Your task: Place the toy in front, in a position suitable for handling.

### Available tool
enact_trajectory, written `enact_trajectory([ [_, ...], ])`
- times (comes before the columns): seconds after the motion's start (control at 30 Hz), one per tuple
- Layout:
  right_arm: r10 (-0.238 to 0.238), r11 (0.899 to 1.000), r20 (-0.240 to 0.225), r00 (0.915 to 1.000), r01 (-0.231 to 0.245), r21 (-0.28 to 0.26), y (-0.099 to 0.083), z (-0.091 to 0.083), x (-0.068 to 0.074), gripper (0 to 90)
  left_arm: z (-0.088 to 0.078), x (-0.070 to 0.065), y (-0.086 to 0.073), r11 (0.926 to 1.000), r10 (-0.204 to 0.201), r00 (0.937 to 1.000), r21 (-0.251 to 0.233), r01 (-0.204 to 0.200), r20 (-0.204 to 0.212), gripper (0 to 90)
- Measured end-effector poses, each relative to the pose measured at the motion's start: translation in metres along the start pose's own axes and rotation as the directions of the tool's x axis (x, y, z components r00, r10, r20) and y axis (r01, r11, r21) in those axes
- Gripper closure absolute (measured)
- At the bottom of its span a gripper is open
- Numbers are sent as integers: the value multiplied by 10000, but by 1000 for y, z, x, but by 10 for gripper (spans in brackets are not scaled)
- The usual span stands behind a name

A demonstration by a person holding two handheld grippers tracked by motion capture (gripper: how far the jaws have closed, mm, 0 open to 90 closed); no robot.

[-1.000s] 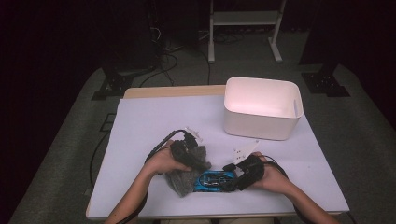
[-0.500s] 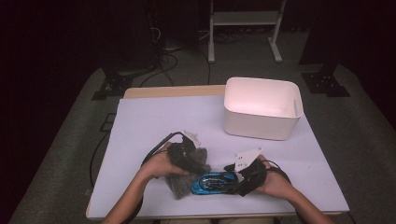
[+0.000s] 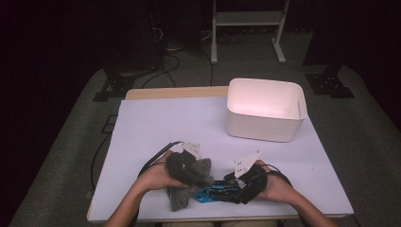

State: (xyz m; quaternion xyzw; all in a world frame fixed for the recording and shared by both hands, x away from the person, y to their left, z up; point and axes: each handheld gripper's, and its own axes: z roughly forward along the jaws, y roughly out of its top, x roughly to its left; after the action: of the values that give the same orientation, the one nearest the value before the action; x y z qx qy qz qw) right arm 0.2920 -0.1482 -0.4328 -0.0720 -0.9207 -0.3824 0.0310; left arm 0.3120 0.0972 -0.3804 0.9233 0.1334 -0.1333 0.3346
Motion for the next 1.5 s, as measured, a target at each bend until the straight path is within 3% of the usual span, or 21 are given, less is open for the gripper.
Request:
enact_trajectory([
  [0.2,55,9991,-529,9986,-33,428,-2,15,2,421,1,-7,-1,9999,149,9999,38,-149,25,775],
  [0.27,40,9993,-792,9968,-9,385,-2,18,3,517,1,-7,-2,9999,121,9999,-9,-121,37,775],
  [0.37,27,9993,-1037,9946,12,372,-3,20,5,556,0,-8,-2,9999,144,9998,-40,-143,170,788],
  [0.47,-185,9994,-799,9966,208,280,-4,19,8,560,0,-9,-2,9998,192,9998,-86,-191,25,795],
  [0.53,-356,9990,-305,9989,364,253,-3,19,8,561,-2,-8,1,9997,224,9997,-88,-225,-136,798],
  [0.73,-536,9981,633,9965,517,322,4,12,-8,561,-5,0,23,9989,463,9960,-77,-470,-760,797],
  [0.77,-484,9986,661,9966,470,235,4,10,-11,560,-4,2,26,9988,476,9947,-21,-479,-908,797],
  [0.93,-244,9996,580,9980,235,170,-7,13,-17,549,9,9,31,9984,481,9966,329,-460,-671,797],
  [1.0,46,10000,420,9991,-49,56,-9,10,-18,531,9,9,30,9988,431,9970,275,-414,-636,797],
  [1.17,98,9999,429,9990,-99,20,-14,1,-18,487,9,9,26,9991,395,9979,199,-385,-511,796],
  [1.5,122,9998,743,9972,-112,-143,-22,-8,-15,555,10,6,33,9974,596,9951,441,-563,-784,798],
])
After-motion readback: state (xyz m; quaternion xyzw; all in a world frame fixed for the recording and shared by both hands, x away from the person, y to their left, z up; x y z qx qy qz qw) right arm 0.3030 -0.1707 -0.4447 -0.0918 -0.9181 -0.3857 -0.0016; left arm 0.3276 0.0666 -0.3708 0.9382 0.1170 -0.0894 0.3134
